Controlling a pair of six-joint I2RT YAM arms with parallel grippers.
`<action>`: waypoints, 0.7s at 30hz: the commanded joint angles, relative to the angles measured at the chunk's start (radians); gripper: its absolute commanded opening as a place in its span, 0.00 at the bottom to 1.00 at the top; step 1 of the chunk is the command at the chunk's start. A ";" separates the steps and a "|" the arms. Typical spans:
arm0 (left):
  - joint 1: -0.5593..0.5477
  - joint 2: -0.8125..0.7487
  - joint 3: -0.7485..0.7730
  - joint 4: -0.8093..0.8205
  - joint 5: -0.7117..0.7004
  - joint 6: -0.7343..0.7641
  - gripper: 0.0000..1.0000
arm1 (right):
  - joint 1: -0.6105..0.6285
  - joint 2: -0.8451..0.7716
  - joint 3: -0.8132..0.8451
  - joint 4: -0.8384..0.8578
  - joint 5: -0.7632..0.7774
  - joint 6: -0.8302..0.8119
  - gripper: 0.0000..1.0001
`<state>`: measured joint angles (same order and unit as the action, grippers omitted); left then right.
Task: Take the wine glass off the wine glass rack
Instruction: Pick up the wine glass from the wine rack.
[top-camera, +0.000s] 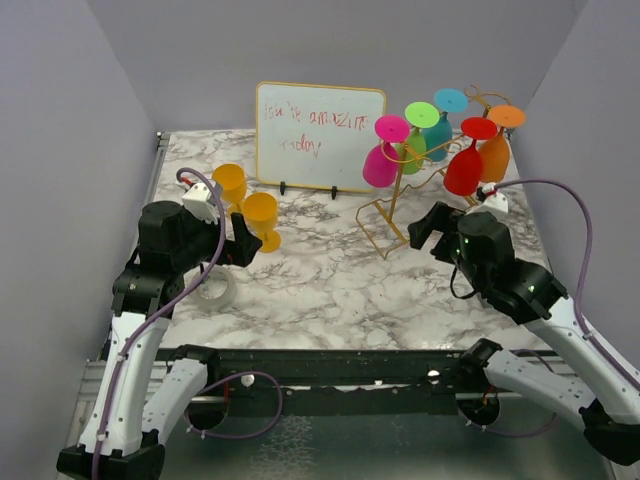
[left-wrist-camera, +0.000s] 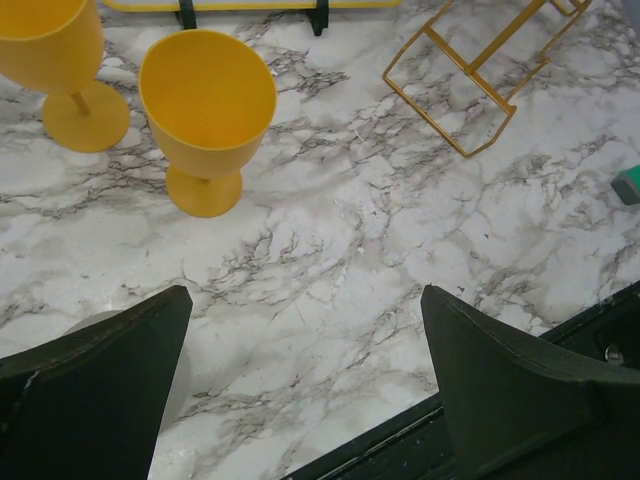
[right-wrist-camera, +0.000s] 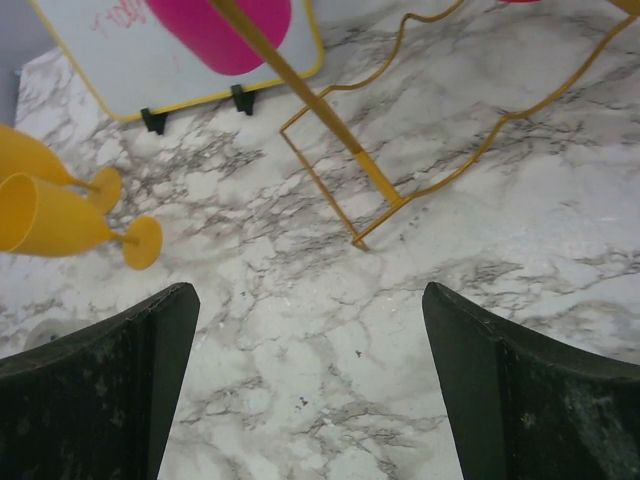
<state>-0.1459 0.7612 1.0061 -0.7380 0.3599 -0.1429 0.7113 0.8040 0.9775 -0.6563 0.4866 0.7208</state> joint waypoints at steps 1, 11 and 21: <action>0.002 -0.020 -0.018 0.056 0.087 -0.055 0.99 | -0.118 0.022 0.025 -0.075 0.004 -0.070 1.00; 0.001 -0.086 -0.082 0.132 0.190 -0.068 0.99 | -0.503 0.060 -0.028 -0.007 -0.387 -0.125 1.00; 0.002 -0.204 -0.301 0.349 0.059 -0.200 0.99 | -0.737 0.074 0.002 0.104 -0.697 0.067 1.00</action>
<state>-0.1459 0.6113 0.7891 -0.5087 0.4839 -0.2783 -0.0124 0.8783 0.9501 -0.6125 -0.0929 0.6937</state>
